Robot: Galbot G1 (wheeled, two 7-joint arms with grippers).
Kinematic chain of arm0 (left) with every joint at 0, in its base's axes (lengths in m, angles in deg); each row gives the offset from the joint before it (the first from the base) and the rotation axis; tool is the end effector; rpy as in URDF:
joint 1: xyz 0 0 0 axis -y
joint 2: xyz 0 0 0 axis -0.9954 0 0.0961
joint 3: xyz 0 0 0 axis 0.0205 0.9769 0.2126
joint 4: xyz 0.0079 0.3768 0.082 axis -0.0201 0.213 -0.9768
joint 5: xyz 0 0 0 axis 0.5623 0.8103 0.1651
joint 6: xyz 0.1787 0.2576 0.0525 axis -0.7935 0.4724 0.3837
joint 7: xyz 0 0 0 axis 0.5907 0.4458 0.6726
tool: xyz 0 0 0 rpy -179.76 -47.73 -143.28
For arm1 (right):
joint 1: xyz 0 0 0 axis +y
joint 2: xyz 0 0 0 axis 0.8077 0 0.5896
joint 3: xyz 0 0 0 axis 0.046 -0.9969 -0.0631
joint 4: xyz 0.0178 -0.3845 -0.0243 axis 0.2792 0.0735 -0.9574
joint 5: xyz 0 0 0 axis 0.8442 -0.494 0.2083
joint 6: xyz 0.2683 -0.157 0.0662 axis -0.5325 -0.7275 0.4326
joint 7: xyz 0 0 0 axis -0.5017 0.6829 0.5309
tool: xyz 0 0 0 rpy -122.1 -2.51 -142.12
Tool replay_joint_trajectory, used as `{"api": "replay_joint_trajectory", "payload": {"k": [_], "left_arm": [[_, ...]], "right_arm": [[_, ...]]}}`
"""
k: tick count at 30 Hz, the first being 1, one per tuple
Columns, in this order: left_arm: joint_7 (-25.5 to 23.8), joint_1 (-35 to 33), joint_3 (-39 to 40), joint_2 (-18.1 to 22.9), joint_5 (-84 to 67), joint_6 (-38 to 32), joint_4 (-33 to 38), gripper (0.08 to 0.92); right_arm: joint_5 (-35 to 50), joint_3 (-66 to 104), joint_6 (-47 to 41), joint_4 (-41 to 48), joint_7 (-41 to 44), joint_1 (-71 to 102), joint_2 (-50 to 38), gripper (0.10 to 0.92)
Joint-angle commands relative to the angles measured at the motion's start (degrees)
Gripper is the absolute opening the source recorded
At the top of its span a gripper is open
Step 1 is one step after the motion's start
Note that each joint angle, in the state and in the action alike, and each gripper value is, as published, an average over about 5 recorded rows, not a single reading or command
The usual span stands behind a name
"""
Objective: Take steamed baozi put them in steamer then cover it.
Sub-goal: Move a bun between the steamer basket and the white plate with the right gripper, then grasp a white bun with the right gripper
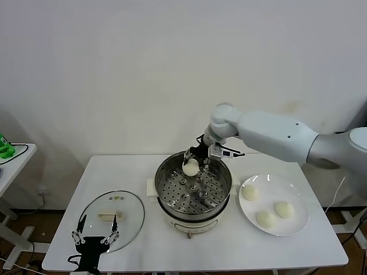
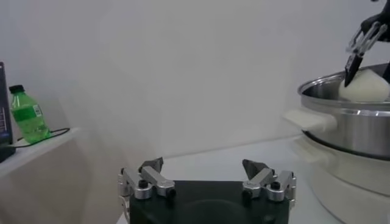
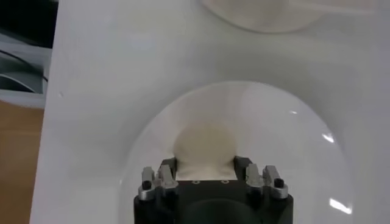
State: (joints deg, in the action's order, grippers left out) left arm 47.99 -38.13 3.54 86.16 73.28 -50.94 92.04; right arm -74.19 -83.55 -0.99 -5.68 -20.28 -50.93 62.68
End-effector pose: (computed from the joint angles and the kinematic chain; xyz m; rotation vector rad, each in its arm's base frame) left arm 0.0543 0.0596 -0.3199 0.1841 -2.9537 -0.3353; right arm 0.5858 0.0543 -0.0965 -1.8497 0.3808 -2.2217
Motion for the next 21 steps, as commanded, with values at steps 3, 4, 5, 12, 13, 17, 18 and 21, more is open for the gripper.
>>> {"api": "replay_joint_trajectory", "payload": {"k": [3,4,5,12,13,17,18,21], "left_arm": [[0.03,0.12,0.08,-0.01,-0.03,-0.01,0.11,0.823],[0.05,0.19,0.14,0.03,-0.02,0.00,0.12,0.823],[0.06,0.27,0.22,0.06,0.00,0.01,0.12,0.823],[0.15,0.39,0.48,0.23,0.07,0.08,0.07,0.823],[0.15,0.37,0.51,0.27,0.09,0.09,0.11,0.823],[0.18,0.19,0.67,0.33,0.24,0.11,0.34,0.823],[0.18,0.13,0.70,0.32,0.27,0.12,0.42,0.823],[0.18,-0.16,0.85,0.18,0.31,0.17,0.76,0.823]], "right_arm": [[-2.15,0.40,1.25,2.58,-0.67,0.82,1.43,0.618],[-2.05,0.37,1.26,2.32,-0.70,0.63,1.41,0.638],[-1.94,0.31,1.23,2.03,-0.72,0.39,1.36,0.657],[1.73,-0.68,0.12,-2.35,-0.23,-3.06,-0.61,0.810],[2.82,-0.84,-0.23,-3.39,-0.10,-3.81,-1.11,0.817],[8.30,-1.08,-2.63,-8.32,1.04,-8.60,-4.39,0.822],[10.02,-1.18,-3.57,-9.54,1.53,-10.21,-5.47,0.822],[15.51,-2.53,-7.42,-12.16,3.21,-15.03,-9.13,0.823]]}}
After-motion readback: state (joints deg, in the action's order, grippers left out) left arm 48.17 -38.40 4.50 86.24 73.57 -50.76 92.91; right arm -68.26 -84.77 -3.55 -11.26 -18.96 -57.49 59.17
